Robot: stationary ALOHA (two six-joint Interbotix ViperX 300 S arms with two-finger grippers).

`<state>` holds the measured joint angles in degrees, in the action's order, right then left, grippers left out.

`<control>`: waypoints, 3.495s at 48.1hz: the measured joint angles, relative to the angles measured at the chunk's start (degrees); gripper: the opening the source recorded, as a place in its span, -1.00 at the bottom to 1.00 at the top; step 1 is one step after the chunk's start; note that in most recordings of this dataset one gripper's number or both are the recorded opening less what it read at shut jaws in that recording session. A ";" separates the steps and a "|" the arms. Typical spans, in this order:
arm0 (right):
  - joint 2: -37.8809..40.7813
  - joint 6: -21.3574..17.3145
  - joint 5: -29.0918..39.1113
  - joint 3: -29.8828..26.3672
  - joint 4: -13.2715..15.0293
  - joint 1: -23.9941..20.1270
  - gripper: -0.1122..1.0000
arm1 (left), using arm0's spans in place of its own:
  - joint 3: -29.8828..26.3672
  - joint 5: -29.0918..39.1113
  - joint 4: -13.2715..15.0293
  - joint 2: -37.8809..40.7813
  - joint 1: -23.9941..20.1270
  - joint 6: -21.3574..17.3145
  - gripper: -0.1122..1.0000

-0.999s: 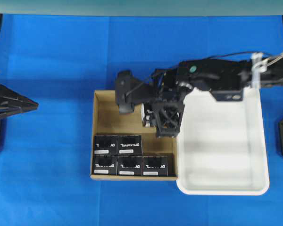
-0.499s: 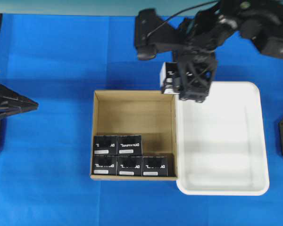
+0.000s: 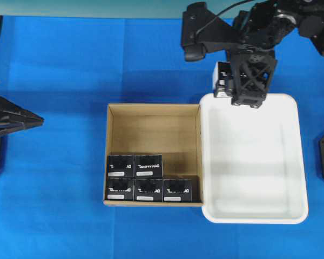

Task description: Pick the box from inside the cardboard box.

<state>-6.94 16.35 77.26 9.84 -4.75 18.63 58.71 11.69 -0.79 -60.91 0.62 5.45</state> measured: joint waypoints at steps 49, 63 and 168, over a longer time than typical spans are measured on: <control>-5.10 0.00 -17.23 19.25 -0.18 -0.53 0.30 | -0.44 -0.09 0.00 0.18 0.09 0.09 -0.89; 0.35 0.09 -28.65 24.79 -0.18 -2.20 0.30 | -0.79 -0.09 0.00 0.18 0.00 0.09 -0.89; -7.82 -3.34 -21.45 16.79 -1.14 -1.41 0.94 | -0.88 0.00 0.00 0.79 0.09 0.09 -0.89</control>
<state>-14.77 13.01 55.81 26.63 -5.89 17.23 57.83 11.69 -0.79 -60.12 0.70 5.54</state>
